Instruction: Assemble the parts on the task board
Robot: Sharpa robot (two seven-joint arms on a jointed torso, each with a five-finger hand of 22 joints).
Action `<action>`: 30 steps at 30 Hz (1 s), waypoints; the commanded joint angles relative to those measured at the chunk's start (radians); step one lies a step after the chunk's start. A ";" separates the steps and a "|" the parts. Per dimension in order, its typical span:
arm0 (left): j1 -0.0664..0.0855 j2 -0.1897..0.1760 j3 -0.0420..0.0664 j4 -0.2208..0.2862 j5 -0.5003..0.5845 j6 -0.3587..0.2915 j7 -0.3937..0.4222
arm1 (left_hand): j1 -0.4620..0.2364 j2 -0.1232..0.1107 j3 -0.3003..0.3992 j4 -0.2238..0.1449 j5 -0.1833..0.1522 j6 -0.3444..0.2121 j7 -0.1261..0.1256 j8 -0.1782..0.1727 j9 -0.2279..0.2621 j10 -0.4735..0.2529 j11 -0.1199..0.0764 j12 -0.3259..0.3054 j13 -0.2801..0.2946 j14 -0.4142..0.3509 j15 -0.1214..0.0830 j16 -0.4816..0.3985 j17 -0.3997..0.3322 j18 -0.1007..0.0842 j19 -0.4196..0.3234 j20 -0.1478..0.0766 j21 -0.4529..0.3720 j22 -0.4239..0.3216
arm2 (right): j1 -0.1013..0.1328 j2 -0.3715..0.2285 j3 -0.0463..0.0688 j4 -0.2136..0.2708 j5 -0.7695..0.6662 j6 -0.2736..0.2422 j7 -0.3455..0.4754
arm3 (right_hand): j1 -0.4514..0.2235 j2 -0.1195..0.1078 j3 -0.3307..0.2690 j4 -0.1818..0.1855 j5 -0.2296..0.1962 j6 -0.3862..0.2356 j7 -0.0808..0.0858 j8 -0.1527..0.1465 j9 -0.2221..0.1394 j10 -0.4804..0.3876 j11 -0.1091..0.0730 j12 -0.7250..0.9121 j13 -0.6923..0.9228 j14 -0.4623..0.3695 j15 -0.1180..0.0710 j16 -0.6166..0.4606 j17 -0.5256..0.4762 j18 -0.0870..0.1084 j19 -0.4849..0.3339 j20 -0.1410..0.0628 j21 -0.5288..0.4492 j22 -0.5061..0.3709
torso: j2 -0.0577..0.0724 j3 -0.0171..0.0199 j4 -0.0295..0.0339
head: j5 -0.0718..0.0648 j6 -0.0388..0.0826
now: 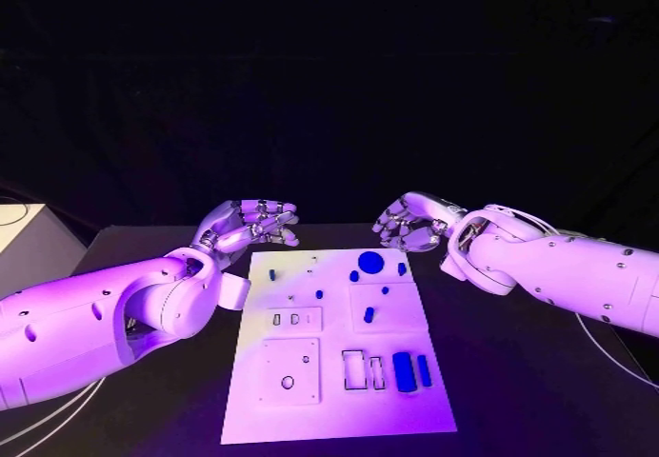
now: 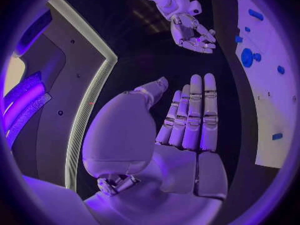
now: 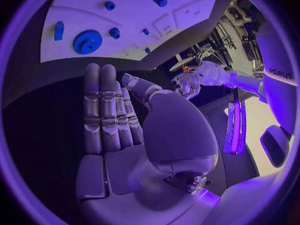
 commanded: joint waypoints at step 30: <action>0.005 -0.046 0.017 0.079 0.003 0.030 0.016 | -0.041 -0.015 0.064 -0.032 0.004 0.029 -0.009 -0.001 0.012 0.052 -0.015 -0.024 0.004 0.005 -0.022 0.282 0.210 0.010 -0.038 -0.026 0.255 0.171 | -0.011 0.070 -0.016 0.045 -0.464 0.097 -0.272 | -0.040 -0.108 0.067 0.110 -0.021 -0.006 -0.018 -0.035 0.062 -0.003 -0.012 -0.001 0.007 0.108 -0.010 0.790 0.670 -0.106 0.266 0.007 0.673 0.828 | 0.065 -0.0122 0.0293 | -0.016 -0.007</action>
